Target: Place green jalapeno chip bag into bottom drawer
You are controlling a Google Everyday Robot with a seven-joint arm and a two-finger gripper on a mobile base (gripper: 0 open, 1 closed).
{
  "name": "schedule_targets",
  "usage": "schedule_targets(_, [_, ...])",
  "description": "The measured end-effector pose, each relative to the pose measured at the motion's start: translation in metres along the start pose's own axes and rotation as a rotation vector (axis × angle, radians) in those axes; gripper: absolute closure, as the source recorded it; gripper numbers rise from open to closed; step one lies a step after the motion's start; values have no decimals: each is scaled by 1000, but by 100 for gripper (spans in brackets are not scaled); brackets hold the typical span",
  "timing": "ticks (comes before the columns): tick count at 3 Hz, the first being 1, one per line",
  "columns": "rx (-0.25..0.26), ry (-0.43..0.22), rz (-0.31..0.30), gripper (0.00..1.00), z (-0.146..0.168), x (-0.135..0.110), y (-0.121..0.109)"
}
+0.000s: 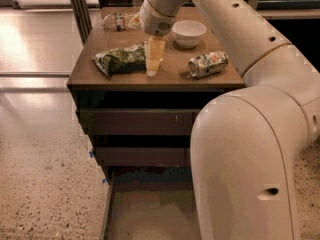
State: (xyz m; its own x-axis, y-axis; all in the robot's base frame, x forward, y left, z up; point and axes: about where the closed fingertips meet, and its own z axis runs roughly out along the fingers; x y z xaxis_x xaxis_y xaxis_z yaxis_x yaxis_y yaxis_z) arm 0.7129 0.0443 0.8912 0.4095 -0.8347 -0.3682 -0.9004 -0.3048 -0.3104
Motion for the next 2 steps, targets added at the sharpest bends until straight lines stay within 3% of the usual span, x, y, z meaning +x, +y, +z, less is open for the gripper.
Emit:
schedule_targets(1, [-38,-56,-46,0,35,-18,-8])
schedule_targets(2, [-107,-122,-96,0,78,-41,-13])
